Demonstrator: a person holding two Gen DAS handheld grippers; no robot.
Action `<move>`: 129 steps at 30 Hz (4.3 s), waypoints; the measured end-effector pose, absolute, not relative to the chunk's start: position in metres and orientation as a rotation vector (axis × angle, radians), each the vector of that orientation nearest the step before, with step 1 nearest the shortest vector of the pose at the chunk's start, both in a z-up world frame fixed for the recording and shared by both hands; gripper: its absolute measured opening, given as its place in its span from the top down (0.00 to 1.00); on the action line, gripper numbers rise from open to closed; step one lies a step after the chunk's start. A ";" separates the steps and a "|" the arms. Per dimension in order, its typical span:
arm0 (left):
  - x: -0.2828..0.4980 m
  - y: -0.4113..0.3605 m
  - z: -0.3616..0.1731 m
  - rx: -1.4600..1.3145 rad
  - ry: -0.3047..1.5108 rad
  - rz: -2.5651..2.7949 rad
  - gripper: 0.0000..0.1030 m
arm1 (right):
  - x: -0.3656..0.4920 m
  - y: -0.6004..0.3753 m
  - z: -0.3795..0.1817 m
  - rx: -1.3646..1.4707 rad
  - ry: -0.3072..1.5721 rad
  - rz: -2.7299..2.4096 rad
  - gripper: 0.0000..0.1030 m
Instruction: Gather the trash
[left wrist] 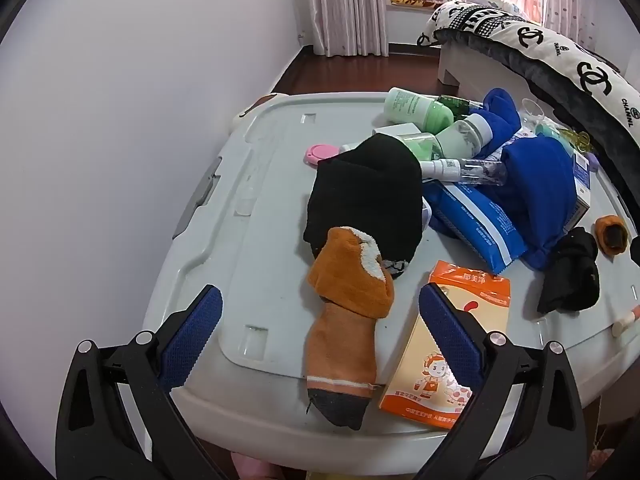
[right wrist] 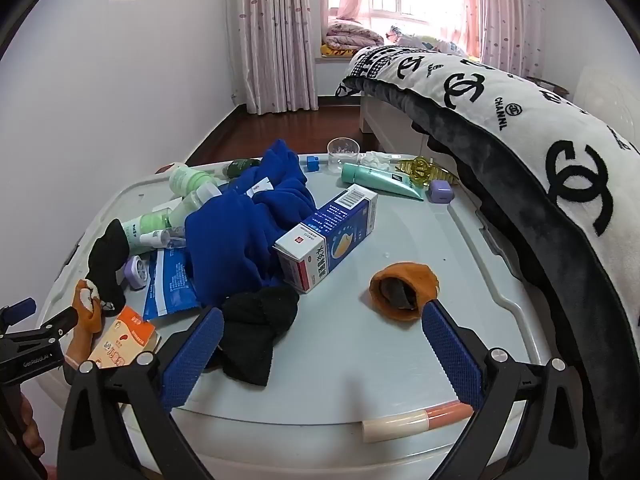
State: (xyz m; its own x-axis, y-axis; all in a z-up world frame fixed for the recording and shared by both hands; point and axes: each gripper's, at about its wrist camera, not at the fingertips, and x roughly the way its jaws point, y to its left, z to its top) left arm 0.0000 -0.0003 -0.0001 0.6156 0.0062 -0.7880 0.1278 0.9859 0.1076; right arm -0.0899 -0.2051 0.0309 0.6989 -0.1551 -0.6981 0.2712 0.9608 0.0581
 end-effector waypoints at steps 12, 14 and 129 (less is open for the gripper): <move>0.000 0.000 0.000 0.152 0.907 -0.073 0.07 | -0.090 -0.204 0.031 0.161 0.758 -0.239 0.05; 0.000 0.000 0.000 0.151 0.908 -0.073 0.07 | -0.090 -0.204 0.031 0.159 0.757 -0.238 0.05; -0.008 -0.011 0.018 0.134 0.903 -0.237 0.07 | -0.065 -0.184 0.017 0.235 0.920 -0.076 0.79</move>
